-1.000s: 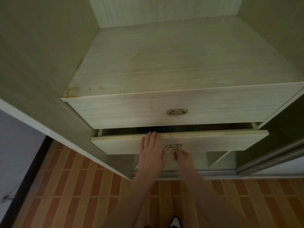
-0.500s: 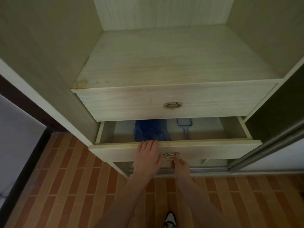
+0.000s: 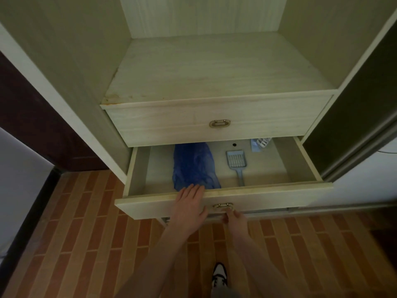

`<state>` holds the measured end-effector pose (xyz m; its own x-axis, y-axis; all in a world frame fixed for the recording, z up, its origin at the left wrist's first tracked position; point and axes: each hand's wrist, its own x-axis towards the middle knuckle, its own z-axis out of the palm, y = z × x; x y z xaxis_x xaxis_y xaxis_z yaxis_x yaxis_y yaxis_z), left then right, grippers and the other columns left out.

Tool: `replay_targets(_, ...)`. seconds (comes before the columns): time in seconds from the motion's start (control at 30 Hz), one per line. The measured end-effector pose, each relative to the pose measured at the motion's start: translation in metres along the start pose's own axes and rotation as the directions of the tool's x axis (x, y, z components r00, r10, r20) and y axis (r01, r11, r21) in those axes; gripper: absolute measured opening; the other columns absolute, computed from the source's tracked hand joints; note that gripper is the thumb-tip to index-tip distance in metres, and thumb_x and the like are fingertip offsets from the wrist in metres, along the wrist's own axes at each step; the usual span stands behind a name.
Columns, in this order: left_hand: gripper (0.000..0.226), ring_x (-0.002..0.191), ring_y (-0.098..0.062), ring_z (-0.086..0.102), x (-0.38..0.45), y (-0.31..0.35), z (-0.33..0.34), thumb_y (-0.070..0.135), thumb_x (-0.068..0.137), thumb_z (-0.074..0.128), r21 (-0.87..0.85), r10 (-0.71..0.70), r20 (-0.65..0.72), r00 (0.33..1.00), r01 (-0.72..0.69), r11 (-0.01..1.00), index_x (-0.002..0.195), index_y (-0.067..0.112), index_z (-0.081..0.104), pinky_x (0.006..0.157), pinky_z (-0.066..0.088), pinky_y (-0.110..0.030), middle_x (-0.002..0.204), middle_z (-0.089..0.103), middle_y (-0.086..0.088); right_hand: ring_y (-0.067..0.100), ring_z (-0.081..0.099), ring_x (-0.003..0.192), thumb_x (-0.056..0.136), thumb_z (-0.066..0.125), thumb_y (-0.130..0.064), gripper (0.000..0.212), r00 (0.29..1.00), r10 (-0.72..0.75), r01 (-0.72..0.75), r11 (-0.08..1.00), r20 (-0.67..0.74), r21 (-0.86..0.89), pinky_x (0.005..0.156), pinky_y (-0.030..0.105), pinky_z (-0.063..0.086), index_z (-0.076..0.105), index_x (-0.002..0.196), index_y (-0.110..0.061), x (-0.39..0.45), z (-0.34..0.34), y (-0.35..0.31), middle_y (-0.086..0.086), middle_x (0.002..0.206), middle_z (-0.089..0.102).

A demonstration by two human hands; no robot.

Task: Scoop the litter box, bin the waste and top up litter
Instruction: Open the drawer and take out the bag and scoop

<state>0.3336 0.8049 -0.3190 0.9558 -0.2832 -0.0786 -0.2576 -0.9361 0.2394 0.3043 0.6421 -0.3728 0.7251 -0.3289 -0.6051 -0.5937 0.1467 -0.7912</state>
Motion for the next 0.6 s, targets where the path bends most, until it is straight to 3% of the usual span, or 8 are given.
replay_targets(0.13, 0.070, 0.158, -0.019, 0.020, -0.012, 0.000, 0.003, 0.045, 0.104, 0.045, 0.002, 0.007, 0.014, 1.000, -0.007, 1.000, 0.164, 0.020, 0.020, 0.131, 0.011, -0.040, 0.171, 0.026, -0.001, 0.022, 0.060, 0.072, 0.105, 0.053, -0.020, 0.034, 1.000, 0.021, -0.021, 1.000, -0.004, 0.002, 0.076, 0.037, 0.049, 0.065, 0.076, -0.007, -0.005, -0.003, 0.009, 0.006, 0.070, 0.065)
replay_targets(0.27, 0.068, 0.156, -0.018, 0.026, -0.019, 0.002, 0.007, 0.046, 0.104, 0.045, 0.003, 0.009, 0.018, 1.000, -0.009, 1.000, 0.163, 0.021, 0.024, 0.129, 0.016, -0.040, 0.168, 0.032, 0.000, 0.023, 0.061, 0.072, 0.103, 0.056, -0.022, 0.034, 0.999, 0.032, -0.032, 0.999, -0.012, 0.000, 0.077, 0.037, 0.049, 0.068, 0.075, -0.009, -0.009, -0.007, 0.018, 0.005, 0.068, 0.067)
replay_targets(0.43, 0.066, 0.156, -0.017, 0.027, -0.034, 0.004, 0.011, 0.047, 0.104, 0.043, 0.002, 0.009, 0.012, 1.000, -0.009, 1.000, 0.163, 0.022, 0.025, 0.129, 0.015, -0.039, 0.168, 0.033, 0.000, 0.018, 0.059, 0.067, 0.104, 0.055, -0.020, 0.028, 0.999, 0.052, -0.051, 0.997, -0.016, 0.056, 0.062, 0.025, 0.045, 0.068, 0.084, -0.006, -0.024, -0.012, 0.025, 0.008, 0.076, 0.066)
replay_targets(0.6, 0.068, 0.156, -0.017, 0.024, -0.048, 0.006, 0.013, 0.047, 0.104, 0.043, -0.012, 0.025, 0.008, 1.000, -0.025, 1.000, 0.163, 0.022, 0.023, 0.130, 0.010, -0.039, 0.169, 0.030, 0.001, 0.015, 0.056, 0.060, 0.105, 0.053, -0.019, 0.029, 0.999, 0.036, -0.035, 0.998, -0.032, 0.049, 0.057, 0.022, 0.042, 0.068, 0.087, -0.003, -0.042, -0.018, 0.031, 0.012, 0.078, 0.065)
